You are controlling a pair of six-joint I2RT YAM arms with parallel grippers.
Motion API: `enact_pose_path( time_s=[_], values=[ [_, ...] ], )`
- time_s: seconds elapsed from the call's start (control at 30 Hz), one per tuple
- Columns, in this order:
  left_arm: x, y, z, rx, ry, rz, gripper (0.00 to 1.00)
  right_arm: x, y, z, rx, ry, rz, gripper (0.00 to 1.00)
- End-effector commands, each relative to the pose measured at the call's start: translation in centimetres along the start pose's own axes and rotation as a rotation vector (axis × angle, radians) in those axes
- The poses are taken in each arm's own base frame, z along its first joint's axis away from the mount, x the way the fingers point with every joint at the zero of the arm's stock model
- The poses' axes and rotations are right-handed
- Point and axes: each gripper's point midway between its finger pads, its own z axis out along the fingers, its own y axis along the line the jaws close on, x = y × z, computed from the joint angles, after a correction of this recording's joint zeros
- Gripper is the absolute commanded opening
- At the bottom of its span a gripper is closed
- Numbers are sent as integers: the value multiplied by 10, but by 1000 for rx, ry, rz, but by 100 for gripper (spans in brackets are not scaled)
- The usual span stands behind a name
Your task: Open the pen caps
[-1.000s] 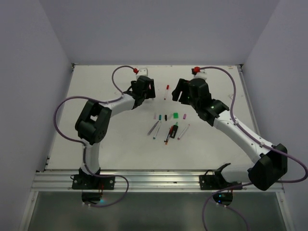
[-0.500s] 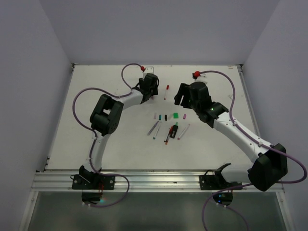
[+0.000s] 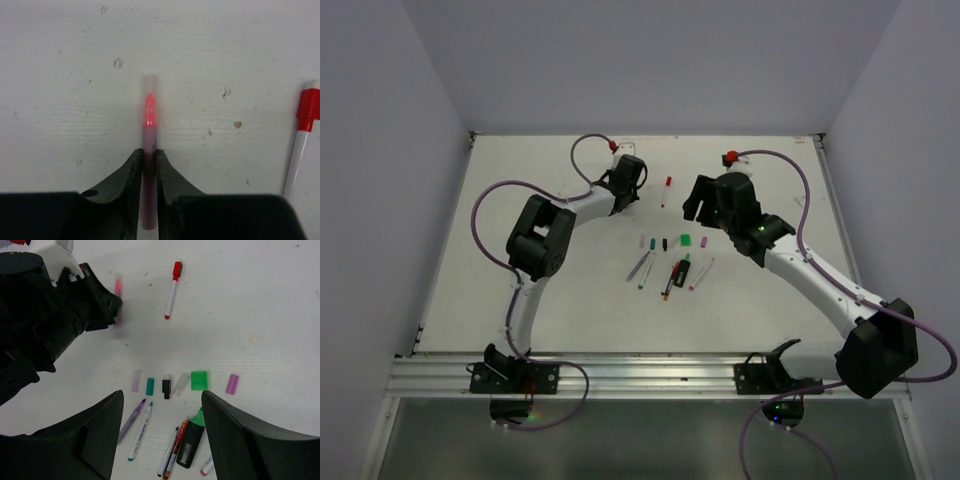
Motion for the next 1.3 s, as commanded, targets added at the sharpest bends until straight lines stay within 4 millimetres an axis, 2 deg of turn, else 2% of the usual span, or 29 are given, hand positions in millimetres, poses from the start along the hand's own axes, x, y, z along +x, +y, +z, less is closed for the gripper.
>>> enact_pose_path(
  time_s=[0.0, 0.03, 0.07, 0.1, 0.17, 0.2, 0.27, 0.3, 0.33, 0.37, 0.4, 0.43, 0.47, 0.5, 0.53, 0.57, 0.6, 0.63, 0.67, 0.7, 0.73, 0.77, 0.8, 0.83, 0.87, 0.93, 0.97, 1.03, 1.27],
  values=[
    [28, 23, -12, -40, 98, 34, 15, -9, 9, -2, -44, -28, 35, 68],
    [24, 24, -16, -36, 90, 34, 4, -9, 10, -1, -50, -28, 36, 68],
    [22, 26, -19, -37, 89, 35, 0, -9, 12, 0, -56, -24, 35, 68],
    [27, 29, -22, -42, 98, 41, 0, -8, 13, 1, -61, -17, 36, 68],
    [15, 30, -34, -28, 74, 42, 0, -7, 19, 3, -85, -9, 38, 67],
    [20, 34, -39, -29, 81, 51, 0, -7, 21, 5, -91, -7, 40, 67],
    [-1, 31, -57, 9, 30, 48, 0, -7, 28, 9, -117, 1, 50, 67],
    [7, 36, -63, 13, 42, 61, 0, -7, 31, 11, -126, 5, 56, 67],
    [-12, 34, -78, 41, -10, 55, 0, -11, 36, 14, -141, -1, 66, 67],
    [-3, 35, -85, 68, 9, 64, 0, -11, 41, 16, -156, 4, 69, 67],
    [-6, 33, -92, 94, 0, 67, 0, -13, 46, 17, -173, 6, 84, 66],
    [-21, 29, -108, 135, -38, 64, 0, -18, 52, 18, -193, -1, 97, 66],
    [-9, 27, -115, 184, -11, 77, 0, -14, 58, 23, -212, 21, 104, 66],
    [-21, 23, -133, 231, -45, 75, 0, -15, 63, 25, -224, 25, 125, 66],
    [-23, 20, -141, 268, -58, 78, 0, -20, 70, 27, -242, 19, 139, 66],
    [-8, 18, -148, 316, -26, 92, 0, -15, 74, 33, -255, 41, 148, 65],
    [-14, 17, -165, 349, -48, 88, 0, -15, 80, 36, -263, 49, 171, 65],
    [-21, 12, -172, 390, -89, 82, 0, -21, 86, 38, -277, 37, 188, 65],
    [-7, 11, -179, 435, -65, 92, 0, -11, 96, 43, -311, 82, 194, 65],
    [-12, 8, -194, 477, -91, 94, 0, -12, 104, 44, -329, 91, 224, 64],
    [-1, 5, -201, 520, -71, 105, 0, -13, 110, 47, -345, 94, 238, 64],
    [-4, 4, -214, 546, -89, 106, 0, -4, 116, 51, -360, 123, 259, 64],
    [-2, 1, -221, 569, -90, 110, 0, -5, 123, 52, -377, 123, 269, 63],
    [7, 0, -227, 598, -74, 116, 0, -6, 129, 55, -394, 118, 280, 63],
    [3, -2, -240, 622, -97, 117, 0, 2, 132, 59, -394, 139, 295, 63],
    [10, -3, -251, 659, -97, 114, 0, 4, 140, 63, -413, 148, 308, 62],
    [6, -3, -260, 673, -122, 102, 0, 3, 146, 62, -427, 154, 319, 61],
    [10, -1, -265, 682, -127, 96, 0, 9, 152, 65, -436, 171, 322, 61],
    [7, 1, -278, 705, -152, 84, 0, 29, 168, 61, -478, 225, 335, 58]
  ],
)
